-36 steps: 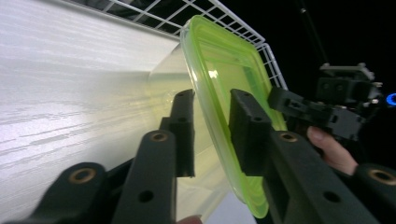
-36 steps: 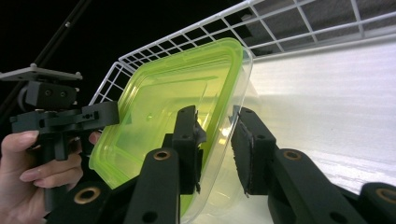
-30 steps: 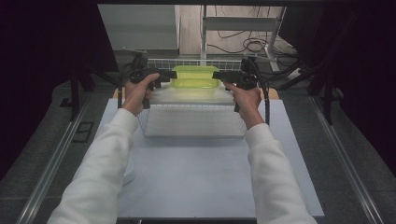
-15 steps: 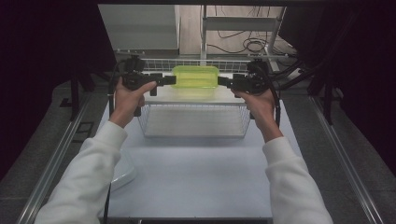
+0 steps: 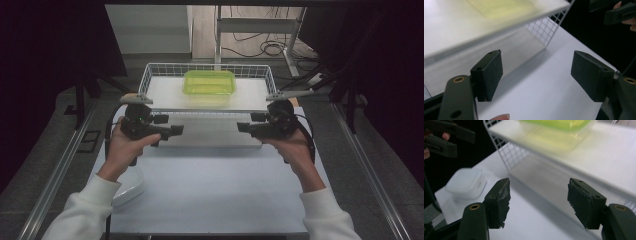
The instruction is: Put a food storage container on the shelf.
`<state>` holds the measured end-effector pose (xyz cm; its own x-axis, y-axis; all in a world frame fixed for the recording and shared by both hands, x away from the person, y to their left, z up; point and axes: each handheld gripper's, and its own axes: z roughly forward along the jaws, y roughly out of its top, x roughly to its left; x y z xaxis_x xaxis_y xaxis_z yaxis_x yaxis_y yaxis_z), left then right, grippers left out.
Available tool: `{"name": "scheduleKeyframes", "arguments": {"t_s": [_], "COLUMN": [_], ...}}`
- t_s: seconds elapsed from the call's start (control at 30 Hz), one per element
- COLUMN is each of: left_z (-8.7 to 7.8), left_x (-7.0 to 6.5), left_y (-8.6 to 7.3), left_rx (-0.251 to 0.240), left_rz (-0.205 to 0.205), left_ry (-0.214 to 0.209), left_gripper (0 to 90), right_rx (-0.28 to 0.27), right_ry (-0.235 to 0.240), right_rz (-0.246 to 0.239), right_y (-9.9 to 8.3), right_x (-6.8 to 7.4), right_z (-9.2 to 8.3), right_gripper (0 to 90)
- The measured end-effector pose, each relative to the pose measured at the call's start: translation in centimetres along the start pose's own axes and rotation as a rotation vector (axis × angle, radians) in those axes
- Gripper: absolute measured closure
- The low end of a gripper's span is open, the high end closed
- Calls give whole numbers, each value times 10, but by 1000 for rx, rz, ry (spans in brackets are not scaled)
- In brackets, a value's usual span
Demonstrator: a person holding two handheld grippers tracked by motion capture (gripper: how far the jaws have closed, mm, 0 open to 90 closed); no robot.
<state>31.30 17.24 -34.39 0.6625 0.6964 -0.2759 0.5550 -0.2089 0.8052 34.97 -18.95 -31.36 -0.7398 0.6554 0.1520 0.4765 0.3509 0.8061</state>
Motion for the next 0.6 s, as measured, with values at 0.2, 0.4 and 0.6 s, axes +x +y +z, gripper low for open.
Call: {"name": "scheduleKeyframes", "arguments": {"t_s": [0.2, 0.4, 0.6], "left_z": [5, 17, 31], "left_x": [-4, -6, -6], "left_y": [-39, -70, -90], "left_rx": [35, 84, 160], "left_rz": [-24, -51, -42], "left_ry": [-16, -20, -15], "left_gripper": [258, 267, 268], "right_rx": [54, 120, 151], "right_ry": [38, 46, 52], "right_rz": [6, 27, 41], "right_y": [-40, -73, -93], "right_x": [7, 7, 5], "right_z": [0, 8, 14], "right_gripper": [356, 361, 361]}}
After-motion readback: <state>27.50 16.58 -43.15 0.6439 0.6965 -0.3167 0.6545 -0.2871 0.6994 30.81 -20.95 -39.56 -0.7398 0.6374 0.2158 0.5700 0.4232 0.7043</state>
